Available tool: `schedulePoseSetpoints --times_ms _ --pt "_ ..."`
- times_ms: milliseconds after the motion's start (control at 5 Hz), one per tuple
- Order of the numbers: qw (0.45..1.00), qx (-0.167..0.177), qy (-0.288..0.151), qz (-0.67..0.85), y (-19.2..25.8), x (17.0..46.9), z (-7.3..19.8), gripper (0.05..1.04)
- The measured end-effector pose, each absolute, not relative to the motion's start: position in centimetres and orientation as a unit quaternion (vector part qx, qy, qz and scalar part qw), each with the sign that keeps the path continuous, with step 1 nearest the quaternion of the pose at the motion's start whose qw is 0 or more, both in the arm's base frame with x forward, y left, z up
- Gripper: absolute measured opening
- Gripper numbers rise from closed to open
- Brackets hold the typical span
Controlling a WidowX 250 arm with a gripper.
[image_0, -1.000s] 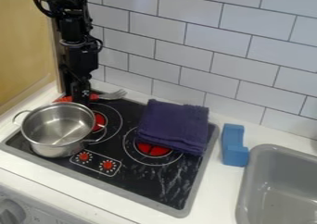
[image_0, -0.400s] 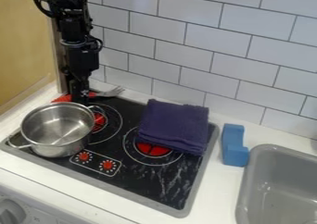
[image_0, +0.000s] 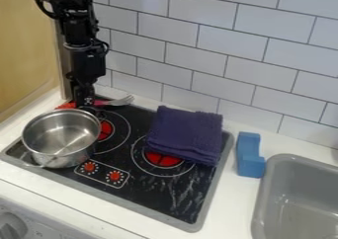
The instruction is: Move the red fork to the bottom right of the stove
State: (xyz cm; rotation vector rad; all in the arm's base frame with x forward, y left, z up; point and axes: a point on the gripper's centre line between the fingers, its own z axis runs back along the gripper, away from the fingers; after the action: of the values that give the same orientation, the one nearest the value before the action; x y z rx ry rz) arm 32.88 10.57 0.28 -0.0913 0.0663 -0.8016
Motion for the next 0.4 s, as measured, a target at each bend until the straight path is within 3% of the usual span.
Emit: schedulePoseSetpoints --times_ms 400 --pt "0.896 -0.022 0.006 -0.444 8.0 34.1 3.2 0.354"
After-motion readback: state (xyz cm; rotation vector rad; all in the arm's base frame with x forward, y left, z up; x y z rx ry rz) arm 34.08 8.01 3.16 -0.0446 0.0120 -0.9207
